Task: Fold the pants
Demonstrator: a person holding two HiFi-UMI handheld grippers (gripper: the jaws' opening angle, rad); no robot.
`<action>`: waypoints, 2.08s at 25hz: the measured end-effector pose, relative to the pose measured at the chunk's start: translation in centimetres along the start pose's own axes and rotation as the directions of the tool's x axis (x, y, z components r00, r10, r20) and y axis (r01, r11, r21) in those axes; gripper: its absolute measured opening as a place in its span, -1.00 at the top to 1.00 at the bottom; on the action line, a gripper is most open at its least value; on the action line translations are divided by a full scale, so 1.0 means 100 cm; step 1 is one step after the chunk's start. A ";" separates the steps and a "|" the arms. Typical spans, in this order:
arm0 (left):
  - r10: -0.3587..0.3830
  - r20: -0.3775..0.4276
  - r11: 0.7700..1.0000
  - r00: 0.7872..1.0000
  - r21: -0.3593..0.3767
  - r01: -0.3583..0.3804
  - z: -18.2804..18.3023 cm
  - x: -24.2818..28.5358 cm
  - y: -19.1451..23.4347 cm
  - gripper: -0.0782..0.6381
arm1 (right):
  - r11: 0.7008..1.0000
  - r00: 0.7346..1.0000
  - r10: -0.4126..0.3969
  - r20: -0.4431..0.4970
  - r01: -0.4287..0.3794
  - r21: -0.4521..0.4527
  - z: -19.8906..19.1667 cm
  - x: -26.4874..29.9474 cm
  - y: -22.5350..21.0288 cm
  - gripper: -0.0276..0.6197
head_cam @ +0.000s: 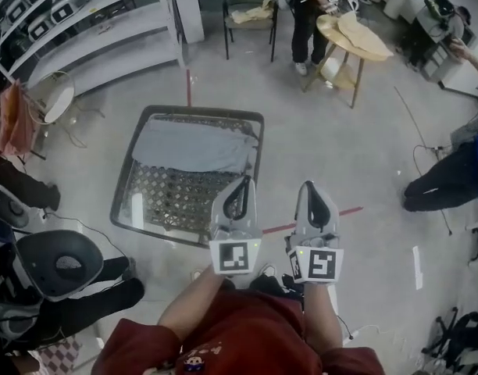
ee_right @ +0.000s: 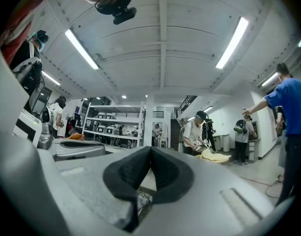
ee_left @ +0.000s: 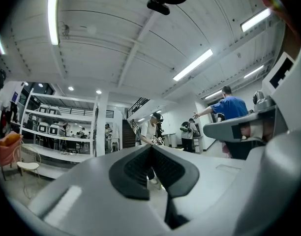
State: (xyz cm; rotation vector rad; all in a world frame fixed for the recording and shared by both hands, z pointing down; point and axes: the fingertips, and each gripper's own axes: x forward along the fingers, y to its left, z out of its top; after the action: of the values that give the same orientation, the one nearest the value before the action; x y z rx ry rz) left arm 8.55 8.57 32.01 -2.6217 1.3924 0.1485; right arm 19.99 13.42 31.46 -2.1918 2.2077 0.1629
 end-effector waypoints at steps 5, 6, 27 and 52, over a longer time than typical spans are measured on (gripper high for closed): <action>0.038 -0.015 0.999 0.999 0.007 -0.038 -0.002 0.036 -0.038 0.76 | 0.999 0.999 0.046 -0.003 -0.046 0.017 -0.008 0.008 -0.053 0.91; 0.038 -0.021 0.999 0.999 0.013 -0.038 -0.003 0.041 -0.044 0.76 | 0.999 0.999 0.050 -0.006 -0.049 0.023 -0.010 0.010 -0.060 0.91; 0.055 -0.022 0.998 0.998 0.044 -0.054 -0.053 0.201 -0.063 0.76 | 0.993 0.993 0.110 -0.037 -0.111 -0.038 -0.049 0.150 -0.166 0.91; 0.706 -0.052 0.694 0.706 0.246 -0.676 -0.089 0.246 0.158 0.76 | 0.638 0.637 0.769 0.052 -0.770 -0.012 -0.074 0.410 0.009 0.91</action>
State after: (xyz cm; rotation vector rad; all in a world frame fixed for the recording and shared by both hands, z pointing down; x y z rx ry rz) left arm 9.34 -21.86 35.03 -1.8301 2.2549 -0.1004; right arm 19.12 -28.06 35.10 -1.0399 2.9309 0.2102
